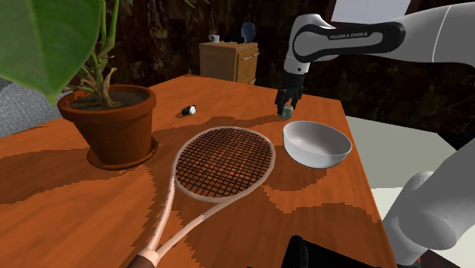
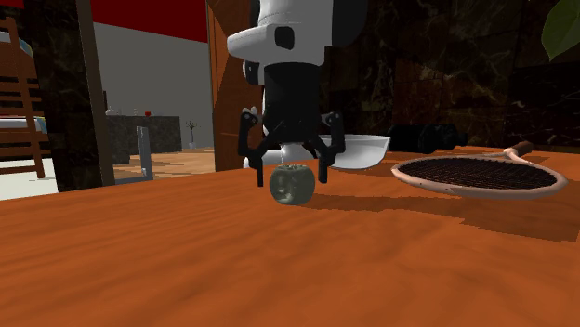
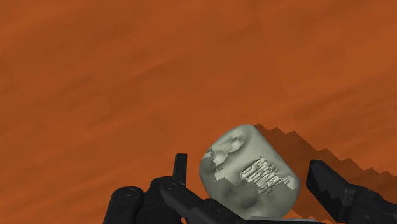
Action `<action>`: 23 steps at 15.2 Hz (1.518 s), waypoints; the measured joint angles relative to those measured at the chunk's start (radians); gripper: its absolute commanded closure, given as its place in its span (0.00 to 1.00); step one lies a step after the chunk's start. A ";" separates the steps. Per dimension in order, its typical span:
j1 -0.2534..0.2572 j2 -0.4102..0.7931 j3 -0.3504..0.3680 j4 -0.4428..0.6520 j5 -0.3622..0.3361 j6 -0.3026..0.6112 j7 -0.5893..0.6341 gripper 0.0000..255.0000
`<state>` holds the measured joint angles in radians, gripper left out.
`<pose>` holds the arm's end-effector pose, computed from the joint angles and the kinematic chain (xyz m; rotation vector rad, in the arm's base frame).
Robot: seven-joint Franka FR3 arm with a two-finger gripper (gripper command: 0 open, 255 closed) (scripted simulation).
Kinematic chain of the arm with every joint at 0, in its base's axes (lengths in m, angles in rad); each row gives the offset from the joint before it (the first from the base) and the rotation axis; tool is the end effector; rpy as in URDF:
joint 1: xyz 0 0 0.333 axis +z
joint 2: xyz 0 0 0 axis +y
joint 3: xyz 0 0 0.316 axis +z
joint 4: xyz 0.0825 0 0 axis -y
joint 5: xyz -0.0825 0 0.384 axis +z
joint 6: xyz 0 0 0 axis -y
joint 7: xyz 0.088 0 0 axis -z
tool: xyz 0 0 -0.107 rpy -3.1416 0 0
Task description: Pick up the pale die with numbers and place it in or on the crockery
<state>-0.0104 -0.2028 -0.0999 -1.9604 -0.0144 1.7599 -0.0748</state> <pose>0.4947 -0.0597 0.5615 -3.1354 0.0483 -0.0029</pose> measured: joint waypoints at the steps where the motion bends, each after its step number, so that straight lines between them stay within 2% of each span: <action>1: 0.000 0.000 0.000 0.000 0.000 0.000 0.000 0.00; 2: 0.000 0.000 0.000 0.000 0.000 0.001 0.000 0.00; 3: 0.000 0.000 0.000 0.000 0.000 0.001 0.000 1.00; 13: -0.001 -0.002 -0.002 0.003 -0.001 0.001 -0.001 1.00; 23: 0.000 0.013 0.000 0.136 0.001 -0.123 -0.002 1.00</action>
<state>-0.0099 -0.1898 -0.1004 -1.8245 -0.0130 1.6374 -0.0768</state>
